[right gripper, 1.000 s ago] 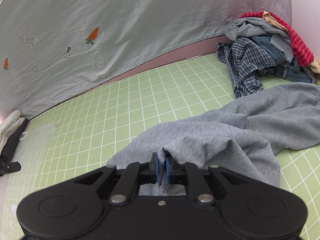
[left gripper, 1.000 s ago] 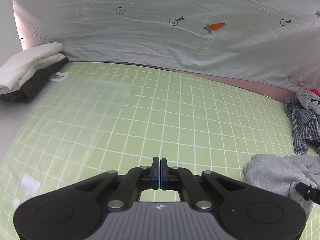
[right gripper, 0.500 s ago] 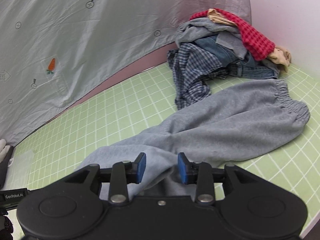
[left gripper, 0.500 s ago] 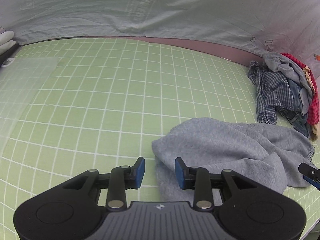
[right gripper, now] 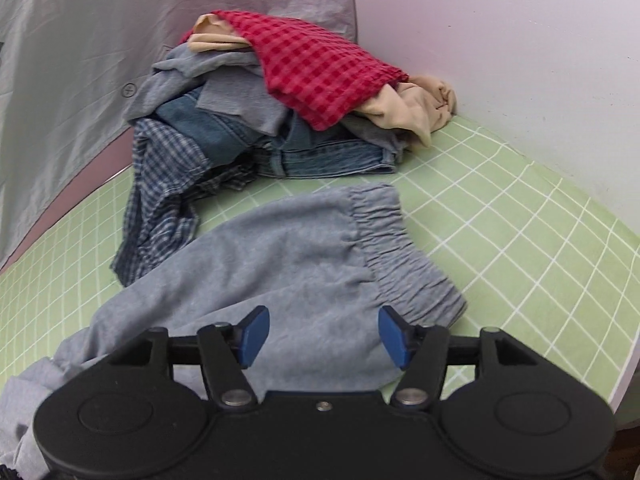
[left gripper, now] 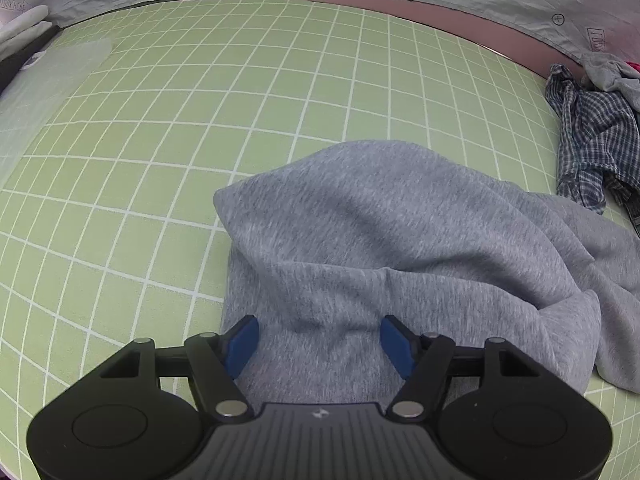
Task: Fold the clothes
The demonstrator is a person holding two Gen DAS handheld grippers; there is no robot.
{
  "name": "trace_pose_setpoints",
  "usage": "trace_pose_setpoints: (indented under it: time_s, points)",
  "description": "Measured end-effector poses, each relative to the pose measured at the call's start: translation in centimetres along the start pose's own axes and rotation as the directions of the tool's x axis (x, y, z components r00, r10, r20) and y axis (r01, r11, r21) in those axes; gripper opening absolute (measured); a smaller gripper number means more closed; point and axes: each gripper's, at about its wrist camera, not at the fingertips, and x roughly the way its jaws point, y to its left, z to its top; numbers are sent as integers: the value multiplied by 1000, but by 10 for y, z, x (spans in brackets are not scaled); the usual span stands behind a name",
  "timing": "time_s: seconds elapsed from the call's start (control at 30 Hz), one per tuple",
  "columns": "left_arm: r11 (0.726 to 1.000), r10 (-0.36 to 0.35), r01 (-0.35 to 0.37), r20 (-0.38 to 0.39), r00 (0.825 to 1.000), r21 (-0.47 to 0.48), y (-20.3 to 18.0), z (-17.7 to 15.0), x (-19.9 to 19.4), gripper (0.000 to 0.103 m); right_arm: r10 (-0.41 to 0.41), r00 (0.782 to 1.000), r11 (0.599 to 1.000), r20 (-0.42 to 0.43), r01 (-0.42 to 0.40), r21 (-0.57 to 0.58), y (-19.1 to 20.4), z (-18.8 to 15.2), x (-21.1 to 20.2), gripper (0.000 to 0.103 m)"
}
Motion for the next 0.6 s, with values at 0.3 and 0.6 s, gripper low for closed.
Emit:
trace_pose_setpoints:
  time_s: [0.3,0.6]
  points:
    - [1000,24,-24,26,999,-8,14,17,-8,9,-60,996,997,-70,57,-42,-18,16,52,69]
    - [992,125,-124,148,981,-11,100,74,-23,8,-66,995,996,-72,61,-70,22,-5,43,31]
